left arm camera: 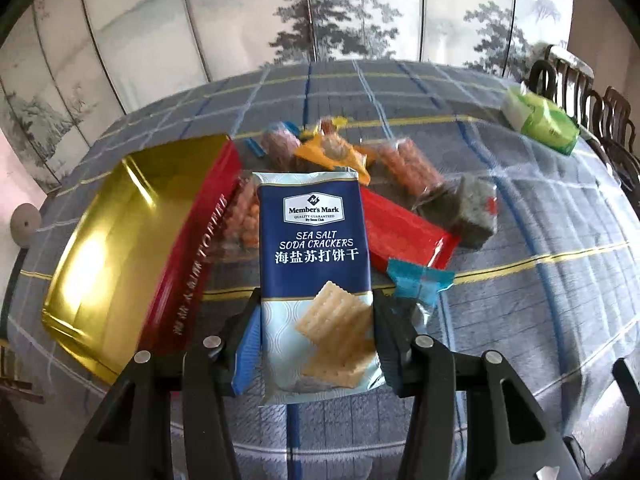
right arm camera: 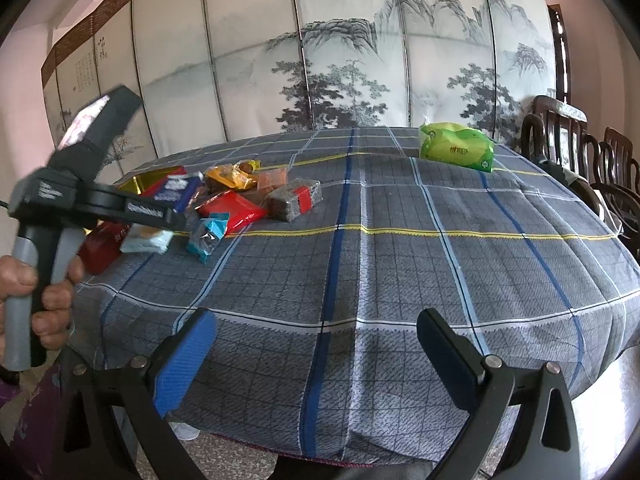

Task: Organize snacks
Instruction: 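Lift the crackers pack and carry it toward the gold tin with the left tool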

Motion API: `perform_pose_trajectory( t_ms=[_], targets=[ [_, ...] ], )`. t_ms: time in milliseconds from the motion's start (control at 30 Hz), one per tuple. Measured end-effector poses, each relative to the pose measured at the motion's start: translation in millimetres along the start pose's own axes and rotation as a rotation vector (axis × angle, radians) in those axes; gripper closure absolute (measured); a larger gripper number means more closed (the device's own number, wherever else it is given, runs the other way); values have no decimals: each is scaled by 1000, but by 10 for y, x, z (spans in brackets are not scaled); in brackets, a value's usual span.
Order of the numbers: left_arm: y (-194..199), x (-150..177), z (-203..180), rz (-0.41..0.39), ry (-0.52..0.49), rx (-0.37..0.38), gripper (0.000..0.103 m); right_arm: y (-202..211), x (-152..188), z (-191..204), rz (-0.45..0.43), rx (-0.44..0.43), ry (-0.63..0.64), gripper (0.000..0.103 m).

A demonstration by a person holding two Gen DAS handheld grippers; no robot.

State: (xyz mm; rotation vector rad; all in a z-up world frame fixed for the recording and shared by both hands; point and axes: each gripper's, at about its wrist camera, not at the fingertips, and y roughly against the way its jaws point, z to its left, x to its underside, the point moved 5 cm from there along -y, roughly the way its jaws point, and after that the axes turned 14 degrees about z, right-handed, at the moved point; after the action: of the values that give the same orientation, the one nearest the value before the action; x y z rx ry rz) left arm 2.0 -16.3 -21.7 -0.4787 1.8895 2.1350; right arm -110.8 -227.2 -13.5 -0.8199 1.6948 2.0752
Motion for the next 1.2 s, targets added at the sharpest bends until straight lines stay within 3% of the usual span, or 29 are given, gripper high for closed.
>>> perform_pose_trajectory(
  t_ms=[333,1000,1200],
  targets=[
    [239,29,26,-17,0,-10,57,6,6,48,-6,16,11,1],
    [330,140,212,-16,41,-4,57,26,18,142,-1,43,36,1],
    [332,157,278,-20,56,11,57,18,23,307,10,57,111,1]
  ],
)
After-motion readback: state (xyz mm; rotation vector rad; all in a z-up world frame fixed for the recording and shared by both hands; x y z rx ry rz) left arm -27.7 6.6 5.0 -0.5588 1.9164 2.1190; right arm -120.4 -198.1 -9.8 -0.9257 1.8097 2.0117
